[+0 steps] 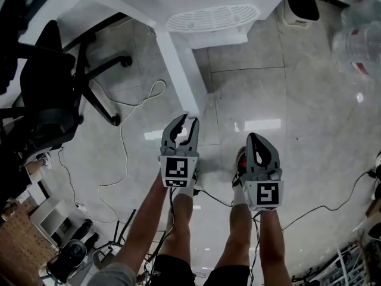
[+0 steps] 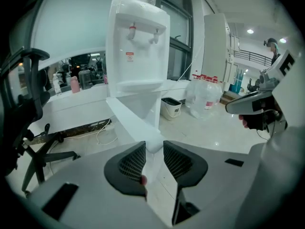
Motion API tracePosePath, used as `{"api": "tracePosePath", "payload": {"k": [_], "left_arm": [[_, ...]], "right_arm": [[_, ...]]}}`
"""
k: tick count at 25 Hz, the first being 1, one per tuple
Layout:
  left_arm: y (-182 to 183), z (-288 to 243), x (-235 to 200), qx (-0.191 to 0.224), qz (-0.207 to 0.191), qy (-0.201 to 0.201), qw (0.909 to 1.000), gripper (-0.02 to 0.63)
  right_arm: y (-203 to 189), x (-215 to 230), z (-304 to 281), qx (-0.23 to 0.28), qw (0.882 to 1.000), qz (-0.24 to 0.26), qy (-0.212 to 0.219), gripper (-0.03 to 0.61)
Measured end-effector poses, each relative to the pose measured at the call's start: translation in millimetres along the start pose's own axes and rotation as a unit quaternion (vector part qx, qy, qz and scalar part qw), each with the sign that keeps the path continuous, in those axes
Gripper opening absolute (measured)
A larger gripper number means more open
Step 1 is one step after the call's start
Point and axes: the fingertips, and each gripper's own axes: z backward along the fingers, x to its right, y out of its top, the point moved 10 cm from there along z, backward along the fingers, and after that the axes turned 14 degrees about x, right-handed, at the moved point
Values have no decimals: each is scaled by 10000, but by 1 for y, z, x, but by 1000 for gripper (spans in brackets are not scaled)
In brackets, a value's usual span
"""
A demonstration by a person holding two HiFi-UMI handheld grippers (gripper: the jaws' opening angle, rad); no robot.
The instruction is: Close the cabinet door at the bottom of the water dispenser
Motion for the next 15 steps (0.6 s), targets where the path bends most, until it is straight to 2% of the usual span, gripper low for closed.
{"api": "tracePosePath", "payload": {"k": [4,15], "left_arm": [[3,-12,14,88,-6,-43,10000,130],[23,-58,54,303,-95,-182,9993,106]], "right_arm": [[-3,7,-1,70,10000,-55,6,15],[-3,55,5,286,9986,-219,-375,15]]}}
